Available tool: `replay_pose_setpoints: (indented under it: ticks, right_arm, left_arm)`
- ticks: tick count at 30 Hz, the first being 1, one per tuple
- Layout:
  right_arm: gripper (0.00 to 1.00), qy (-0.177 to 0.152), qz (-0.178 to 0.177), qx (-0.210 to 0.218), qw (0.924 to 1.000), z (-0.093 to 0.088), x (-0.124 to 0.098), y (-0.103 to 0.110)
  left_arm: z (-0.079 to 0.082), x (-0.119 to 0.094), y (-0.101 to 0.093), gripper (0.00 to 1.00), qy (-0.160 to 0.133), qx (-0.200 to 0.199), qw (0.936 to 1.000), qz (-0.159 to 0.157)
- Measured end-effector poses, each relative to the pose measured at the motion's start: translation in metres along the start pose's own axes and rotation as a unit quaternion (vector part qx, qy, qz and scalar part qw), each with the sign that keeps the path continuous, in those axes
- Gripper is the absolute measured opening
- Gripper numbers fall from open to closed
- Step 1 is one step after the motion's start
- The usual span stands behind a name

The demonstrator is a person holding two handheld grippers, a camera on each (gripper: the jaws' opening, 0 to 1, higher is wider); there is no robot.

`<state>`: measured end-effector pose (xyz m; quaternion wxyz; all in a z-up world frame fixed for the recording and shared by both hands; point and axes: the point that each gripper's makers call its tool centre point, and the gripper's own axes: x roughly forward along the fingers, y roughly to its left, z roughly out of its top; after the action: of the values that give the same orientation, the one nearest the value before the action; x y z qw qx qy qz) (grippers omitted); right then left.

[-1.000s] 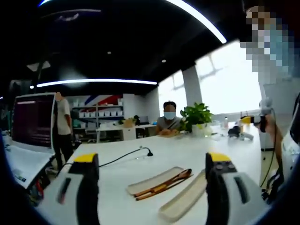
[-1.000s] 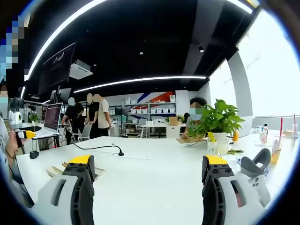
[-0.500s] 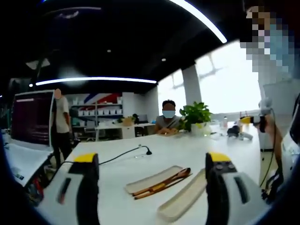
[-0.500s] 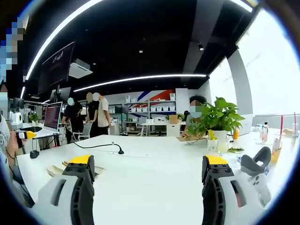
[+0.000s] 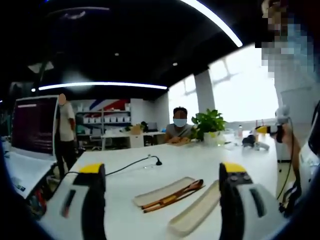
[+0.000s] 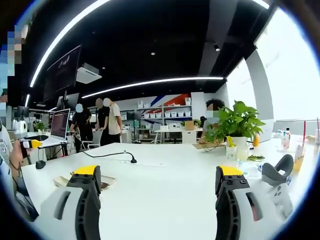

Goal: Arrange the utensils inside the cutlery case until each visible utensil rests in its matching compartment.

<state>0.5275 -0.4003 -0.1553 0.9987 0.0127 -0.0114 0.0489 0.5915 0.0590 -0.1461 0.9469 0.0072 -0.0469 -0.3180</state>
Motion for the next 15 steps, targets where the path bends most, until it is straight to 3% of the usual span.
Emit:
replay_pose_setpoints:
  ticks: [15]
  right_arm:
    - [0.99, -0.006, -0.001, 0.006, 1.0000, 0.0016, -0.0015, 0.0007]
  left_arm:
    - [0.0004, -0.0002, -0.0027, 1.00, 0.001, 0.003, 1.0000, -0.003]
